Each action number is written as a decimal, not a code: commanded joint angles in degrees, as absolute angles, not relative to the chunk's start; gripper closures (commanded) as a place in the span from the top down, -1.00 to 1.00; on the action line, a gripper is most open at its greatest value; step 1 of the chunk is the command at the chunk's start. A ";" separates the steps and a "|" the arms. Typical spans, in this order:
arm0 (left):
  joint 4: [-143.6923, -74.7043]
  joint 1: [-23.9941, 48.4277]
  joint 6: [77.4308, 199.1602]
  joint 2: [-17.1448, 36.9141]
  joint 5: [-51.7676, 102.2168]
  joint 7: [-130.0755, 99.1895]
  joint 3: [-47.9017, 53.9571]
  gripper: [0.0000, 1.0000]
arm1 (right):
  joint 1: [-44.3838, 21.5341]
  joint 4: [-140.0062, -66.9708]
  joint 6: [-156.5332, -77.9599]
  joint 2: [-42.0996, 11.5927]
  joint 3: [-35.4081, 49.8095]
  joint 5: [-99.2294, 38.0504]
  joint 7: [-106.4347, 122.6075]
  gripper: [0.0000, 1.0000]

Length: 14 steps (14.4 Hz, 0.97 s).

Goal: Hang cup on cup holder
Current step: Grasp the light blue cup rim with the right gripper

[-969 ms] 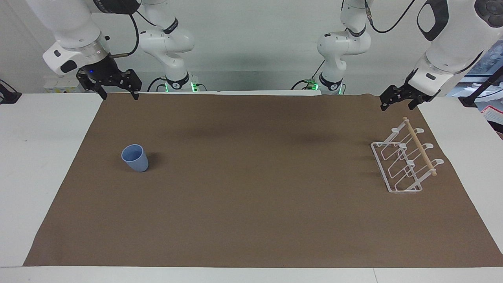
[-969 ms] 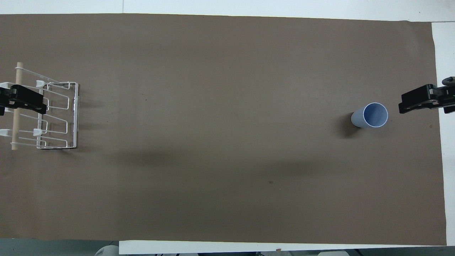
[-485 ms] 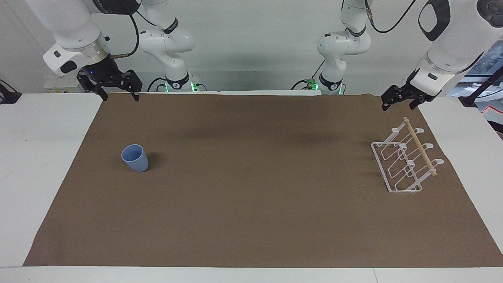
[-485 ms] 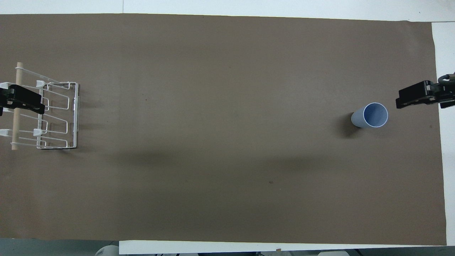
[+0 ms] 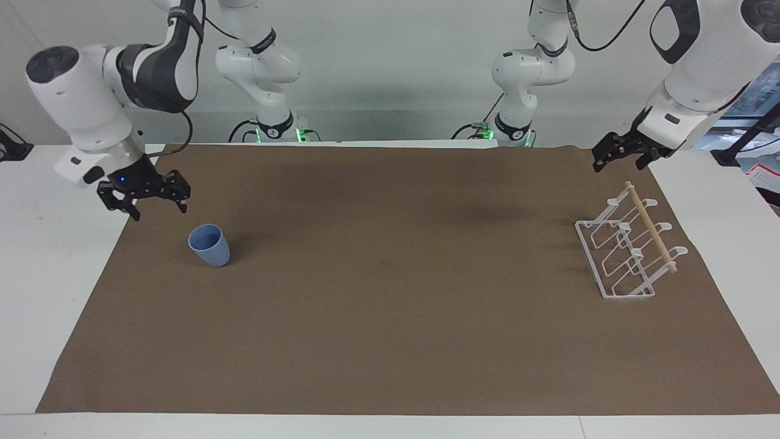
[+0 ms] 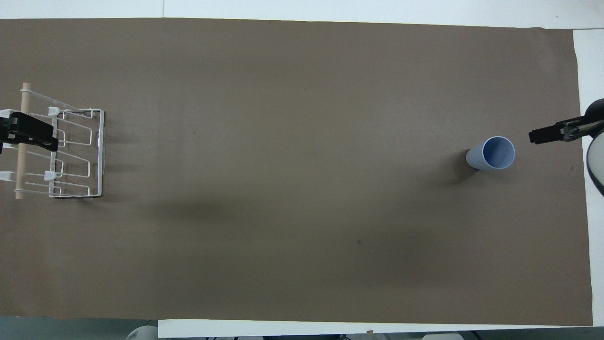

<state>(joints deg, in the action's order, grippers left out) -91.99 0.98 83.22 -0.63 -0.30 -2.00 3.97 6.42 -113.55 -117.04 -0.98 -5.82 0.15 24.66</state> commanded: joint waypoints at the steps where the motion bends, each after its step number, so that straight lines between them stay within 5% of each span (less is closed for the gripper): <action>1: -93.43 0.97 83.32 -2.02 -0.09 -1.93 3.69 1.00 | 6.42 -117.33 -120.23 -1.05 -5.19 -0.88 25.31 0.96; 6: -93.43 0.88 83.32 -2.02 0.00 -1.93 3.69 1.00 | 5.45 -117.86 -122.94 -6.06 -5.01 -0.97 25.14 0.85; 10: -93.43 0.88 83.32 -2.02 0.00 -1.93 3.69 1.00 | 5.54 -121.64 -128.23 -7.91 -5.10 -0.97 25.31 0.58; 12: -93.43 0.88 83.32 -2.11 -0.09 -1.93 3.69 1.00 | 5.45 -121.90 -128.50 -8.08 -5.01 -0.88 25.40 0.24; 14: -93.43 0.88 83.32 -2.02 -0.09 -1.93 3.69 1.00 | 5.36 -121.90 -127.97 -8.70 -5.01 -0.88 25.49 -0.43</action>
<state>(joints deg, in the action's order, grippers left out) -91.99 0.99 83.23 -0.64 -0.30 -2.00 3.97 5.39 -121.17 -127.51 -8.91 -5.07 0.11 24.67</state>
